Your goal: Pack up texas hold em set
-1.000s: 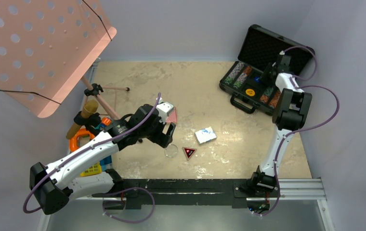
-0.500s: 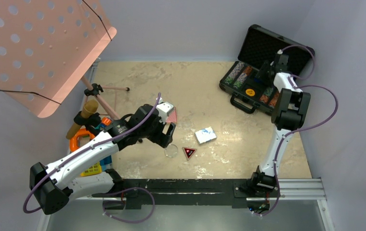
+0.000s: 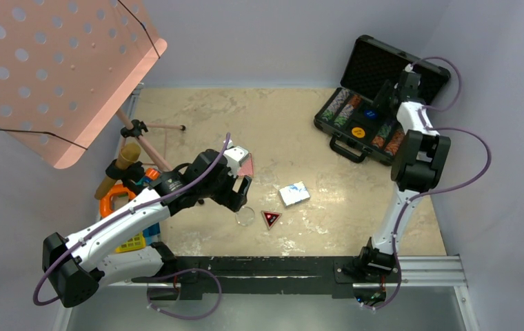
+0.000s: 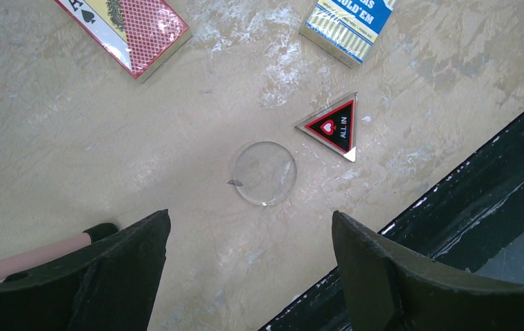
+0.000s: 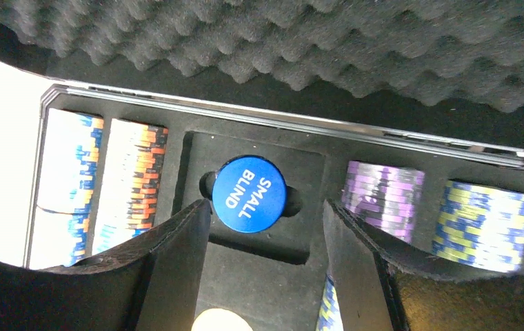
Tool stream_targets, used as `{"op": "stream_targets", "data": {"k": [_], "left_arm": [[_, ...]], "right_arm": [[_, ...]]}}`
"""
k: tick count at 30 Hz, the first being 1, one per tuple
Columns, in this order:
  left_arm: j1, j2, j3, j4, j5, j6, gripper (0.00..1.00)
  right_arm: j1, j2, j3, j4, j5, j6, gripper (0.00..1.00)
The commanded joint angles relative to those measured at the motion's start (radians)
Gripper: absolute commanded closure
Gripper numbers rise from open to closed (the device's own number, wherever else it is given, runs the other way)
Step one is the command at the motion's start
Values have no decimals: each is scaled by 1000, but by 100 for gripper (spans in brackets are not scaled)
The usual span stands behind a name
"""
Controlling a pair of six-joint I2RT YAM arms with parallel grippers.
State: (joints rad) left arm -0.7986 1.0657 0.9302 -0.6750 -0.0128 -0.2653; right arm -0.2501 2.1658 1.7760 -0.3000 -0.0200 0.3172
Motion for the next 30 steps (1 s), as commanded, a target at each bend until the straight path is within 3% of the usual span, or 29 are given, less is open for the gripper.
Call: {"op": "stream_targets", "data": {"k": [1,5,13,20,30], "left_arm": [[6,-19,34,23,8,29,10],[7,-24,29,29,-21,6,9],[12,36,46,13,-16,-23,8],[144,143,95,34,54,-182,8],[162,398,281,22,-209,-399,8]], "right_arm": [[-9,-97,-23,14,25,-30,35],[1,-171,-77,24,-49,-31,34],[123,-482,-364,111,-143,-32,32],[241,-646,-599,151,-267,-26,29],[242,-852,-798,150,-292,-73,27]]}}
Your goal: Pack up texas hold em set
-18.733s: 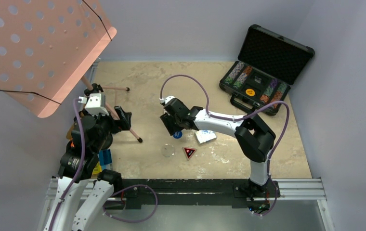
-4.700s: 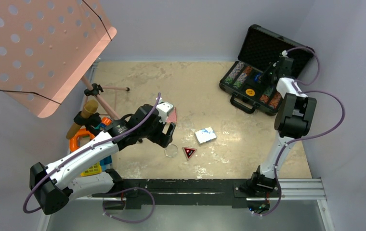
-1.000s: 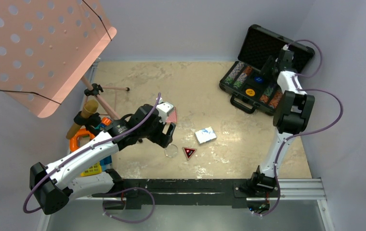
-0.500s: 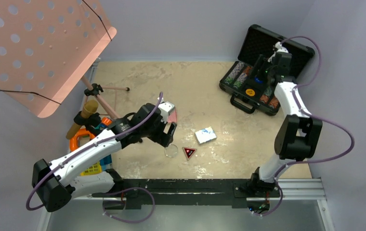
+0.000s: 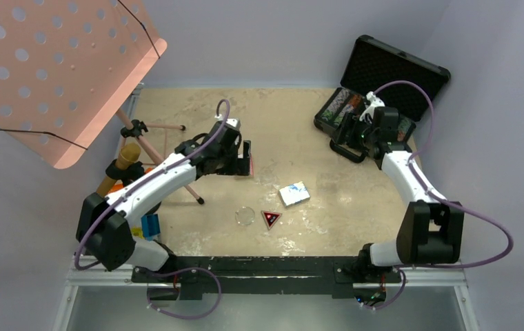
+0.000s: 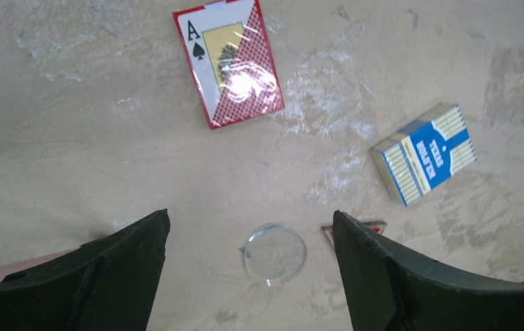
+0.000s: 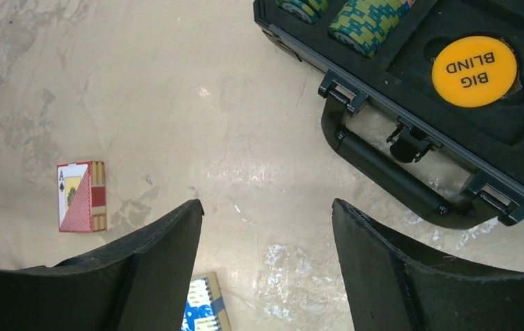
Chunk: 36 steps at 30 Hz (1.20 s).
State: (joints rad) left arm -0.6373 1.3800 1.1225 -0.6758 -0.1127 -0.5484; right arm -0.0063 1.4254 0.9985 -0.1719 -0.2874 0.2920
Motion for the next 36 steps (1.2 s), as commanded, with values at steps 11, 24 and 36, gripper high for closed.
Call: {"op": "stream_targets", "data": {"k": [11,24,36], "left_arm": [[8,451,390,-137,-182,-113,7],[16,604,421,-131,-125,-78,8],[17,688,468,-141,-157,-34,19]], "right_arm": [[-1,-285,-104,15,-21,-70,25],[-1,-284,-109,19,-38,-69,25],[-1,-280,-106,14,-35,-70,26]]}}
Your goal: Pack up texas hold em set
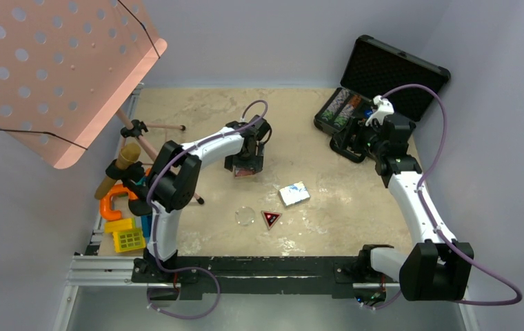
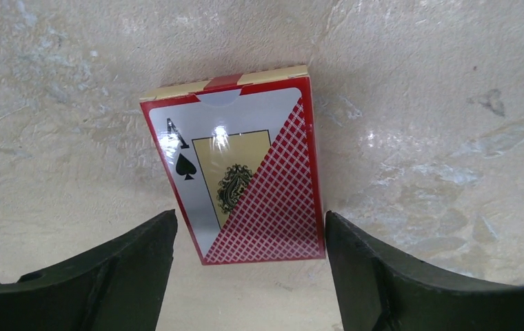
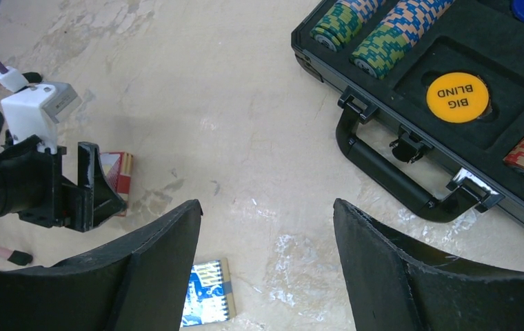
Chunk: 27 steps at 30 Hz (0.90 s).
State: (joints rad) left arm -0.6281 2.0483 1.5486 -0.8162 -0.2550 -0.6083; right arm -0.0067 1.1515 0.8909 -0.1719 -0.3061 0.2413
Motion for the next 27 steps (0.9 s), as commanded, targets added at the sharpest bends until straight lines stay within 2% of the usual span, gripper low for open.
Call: {"op": "stream_targets", "data": {"k": [1,3,6,8,9,12,16,20,24,27], "left_arm": [[8,23,43,2,-15,29,21],[7,30,45,0,-19,32,24],[9,42,44,0,-24,38,36],[9,47,40,4,-23,44,53],[9,45,35,7,-23,48,69],[8,25,17,22,-23,77,100],[4,-78,11,0,-51,173,100],[-18,-293,-31,-4,-53,335,100],[-76,-487,-108,-3,-27,503,100],[-142,-610,-188,16,43,629,100]], "right_arm": [[-1,-6,2,15,-16,-19,26],[-1,-4,1,16,-16,-19,26],[-1,-4,0,16,-13,-19,26],[-1,-5,1,15,-12,-19,26],[-1,-6,0,16,-13,-19,26],[-1,-8,1,16,-20,-19,26],[-1,-10,1,22,-59,-19,25],[-1,-7,7,20,-116,-7,24],[-1,-15,-14,44,-230,48,25],[-1,-28,-57,92,-350,120,26]]}}
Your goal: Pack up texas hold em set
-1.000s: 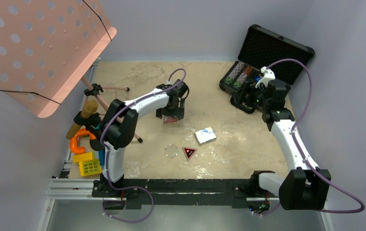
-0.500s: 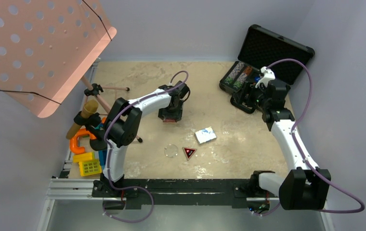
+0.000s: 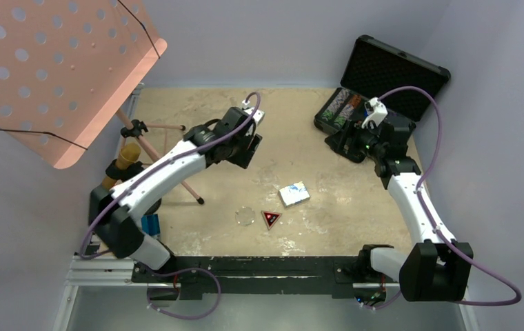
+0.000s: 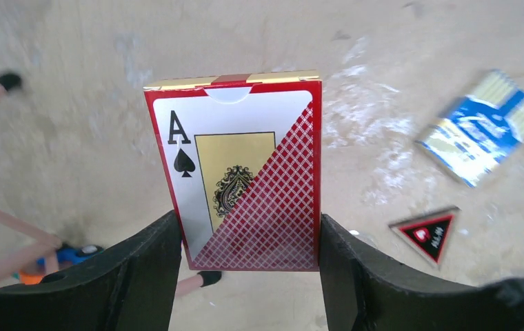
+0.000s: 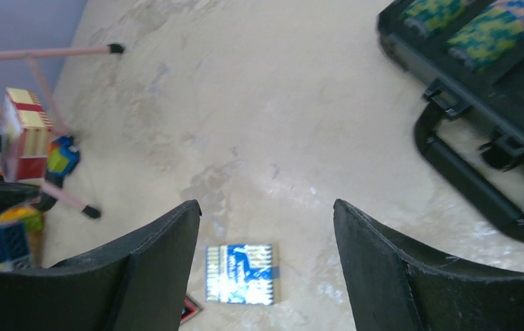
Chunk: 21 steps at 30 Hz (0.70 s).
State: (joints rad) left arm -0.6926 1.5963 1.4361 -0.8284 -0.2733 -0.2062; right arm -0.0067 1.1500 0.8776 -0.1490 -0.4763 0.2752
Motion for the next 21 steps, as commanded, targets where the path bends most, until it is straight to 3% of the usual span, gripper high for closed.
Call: {"op": "stream_targets", "data": {"k": [1,4,6,16,21], "left_arm": [[-105,-210,-123,68,102,266,100],[-161,-349,-272,196,353,334,100],[-166,-417,-355,275,419,349,100],[-273,-479,-437,319,459,391,100],[-302,-472,-437,315,436,398,100]], "right_arm": [[-1,-27,-60,91,-232,115,26],[23,-21,-99,132,-388,189,26],[63,-19,-95,106,-449,200,26],[337,12,-89,129,-488,354,25],[412,42,-80,120,-471,365,25]]}}
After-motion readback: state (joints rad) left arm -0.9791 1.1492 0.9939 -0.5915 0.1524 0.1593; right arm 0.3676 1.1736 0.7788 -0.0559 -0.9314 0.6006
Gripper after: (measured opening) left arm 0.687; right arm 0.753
